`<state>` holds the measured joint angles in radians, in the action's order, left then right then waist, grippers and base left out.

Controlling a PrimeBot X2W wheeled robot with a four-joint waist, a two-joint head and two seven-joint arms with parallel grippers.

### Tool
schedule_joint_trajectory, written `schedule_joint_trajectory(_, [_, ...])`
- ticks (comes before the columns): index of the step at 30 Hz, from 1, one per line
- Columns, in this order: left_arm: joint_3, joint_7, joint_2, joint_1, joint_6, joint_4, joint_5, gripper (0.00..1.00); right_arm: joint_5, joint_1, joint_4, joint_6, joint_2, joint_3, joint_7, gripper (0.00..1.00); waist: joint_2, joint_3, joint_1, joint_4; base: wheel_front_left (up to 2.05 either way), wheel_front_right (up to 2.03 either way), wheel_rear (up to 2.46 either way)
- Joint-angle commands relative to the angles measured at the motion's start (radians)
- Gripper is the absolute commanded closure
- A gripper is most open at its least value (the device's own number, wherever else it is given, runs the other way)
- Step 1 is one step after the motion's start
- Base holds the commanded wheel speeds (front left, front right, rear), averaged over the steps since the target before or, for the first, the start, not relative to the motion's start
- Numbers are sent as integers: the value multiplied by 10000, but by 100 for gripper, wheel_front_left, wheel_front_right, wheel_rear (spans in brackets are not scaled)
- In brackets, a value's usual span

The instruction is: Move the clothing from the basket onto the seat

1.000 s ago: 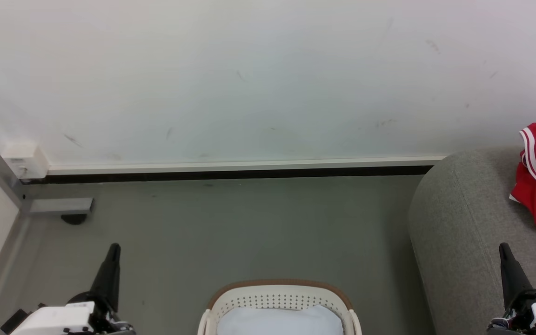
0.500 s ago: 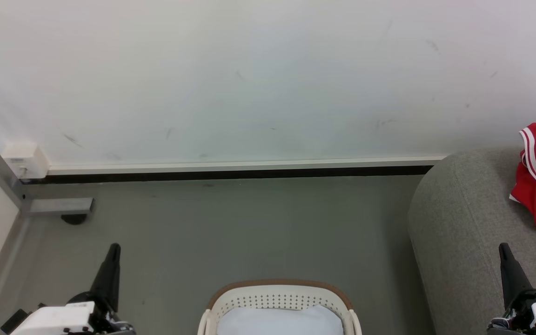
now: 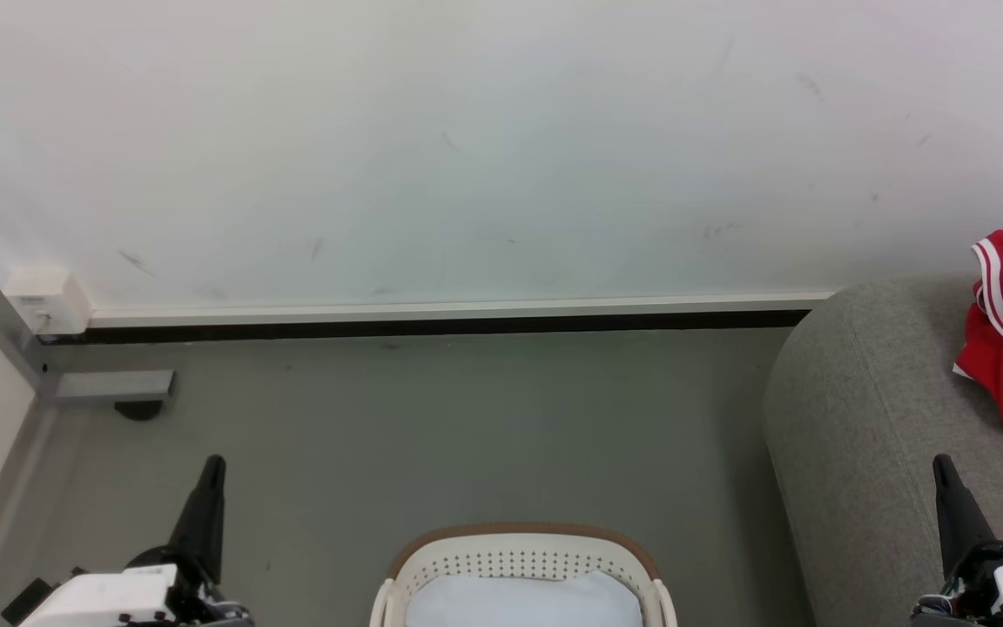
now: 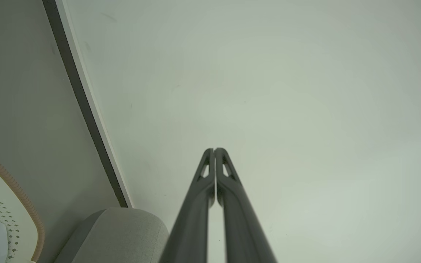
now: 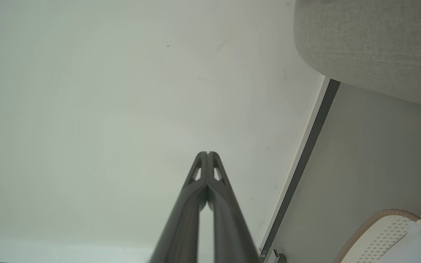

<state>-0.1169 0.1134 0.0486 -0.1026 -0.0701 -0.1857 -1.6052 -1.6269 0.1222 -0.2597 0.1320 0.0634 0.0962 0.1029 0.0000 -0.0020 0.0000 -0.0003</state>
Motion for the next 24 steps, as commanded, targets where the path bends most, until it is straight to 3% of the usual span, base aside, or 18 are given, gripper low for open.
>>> schedule_joint_trajectory(1, [-30,39,15,-82,-49,29,-124,100,-69,89,34,-24,72,-18,-50,100,0,0,0,0,0,0,0])
schedule_joint_trajectory(24, [-30,39,15,-82,-49,30,-124,100,-136,79,39,-24,130,-83,-86,100,0,0,0,0,0,0,0])
